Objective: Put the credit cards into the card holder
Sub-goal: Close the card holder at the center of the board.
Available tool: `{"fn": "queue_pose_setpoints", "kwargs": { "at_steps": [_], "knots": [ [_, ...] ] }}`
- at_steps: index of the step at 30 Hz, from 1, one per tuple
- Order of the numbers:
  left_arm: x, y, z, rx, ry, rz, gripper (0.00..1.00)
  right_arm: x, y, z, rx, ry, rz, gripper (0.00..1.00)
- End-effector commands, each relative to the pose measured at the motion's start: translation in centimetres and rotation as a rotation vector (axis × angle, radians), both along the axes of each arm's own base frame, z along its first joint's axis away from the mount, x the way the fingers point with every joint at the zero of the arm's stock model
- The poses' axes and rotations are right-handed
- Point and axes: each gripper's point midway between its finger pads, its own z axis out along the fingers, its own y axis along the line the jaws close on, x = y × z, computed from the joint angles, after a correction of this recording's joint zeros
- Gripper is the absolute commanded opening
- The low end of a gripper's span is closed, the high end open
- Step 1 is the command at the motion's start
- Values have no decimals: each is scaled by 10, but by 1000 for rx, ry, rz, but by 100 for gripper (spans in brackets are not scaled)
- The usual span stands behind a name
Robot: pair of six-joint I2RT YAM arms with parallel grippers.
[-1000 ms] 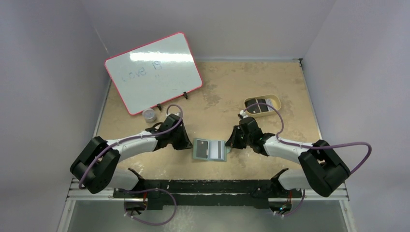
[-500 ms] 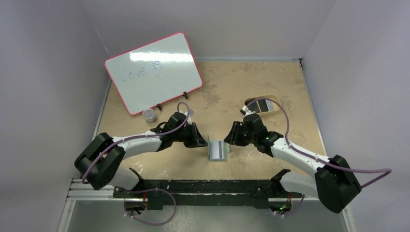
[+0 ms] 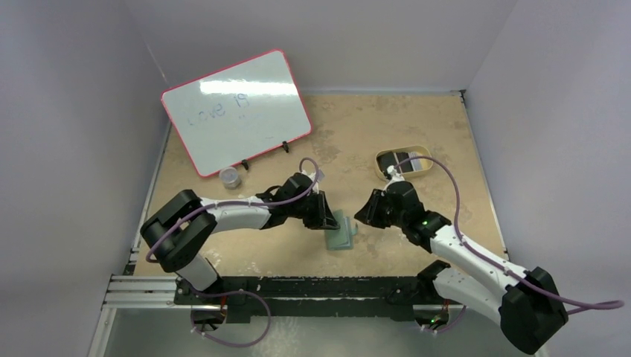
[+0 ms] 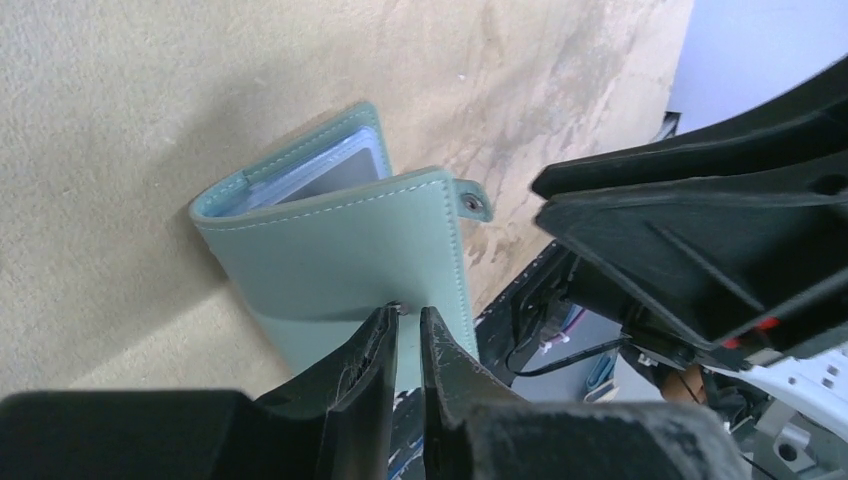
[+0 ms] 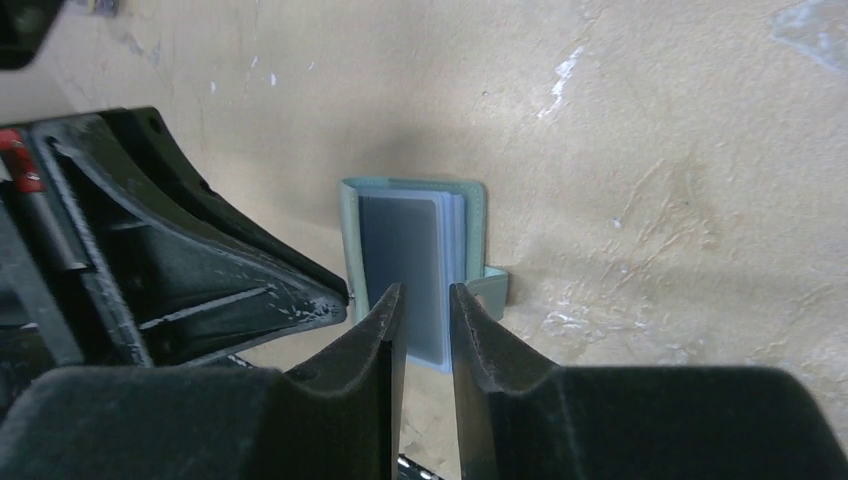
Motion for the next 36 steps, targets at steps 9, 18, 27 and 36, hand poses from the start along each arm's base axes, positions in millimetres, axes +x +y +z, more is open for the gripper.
{"fn": "queue_pose_setpoints", "kwargs": {
  "at_steps": [9,18,27,36],
  "knots": [
    [17,-17,-19,49,-50,-2,13,-5,-12,-20,81,56,-45,21],
    [23,-15,-35,109,-50,9,13,-9,2,-22,173,58,19,19],
    [22,-25,-2,19,-15,45,12,-8,8,-20,194,49,52,17],
    [28,0,-11,164,-56,86,17,-10,9,-23,192,61,66,17]
  ]
}}
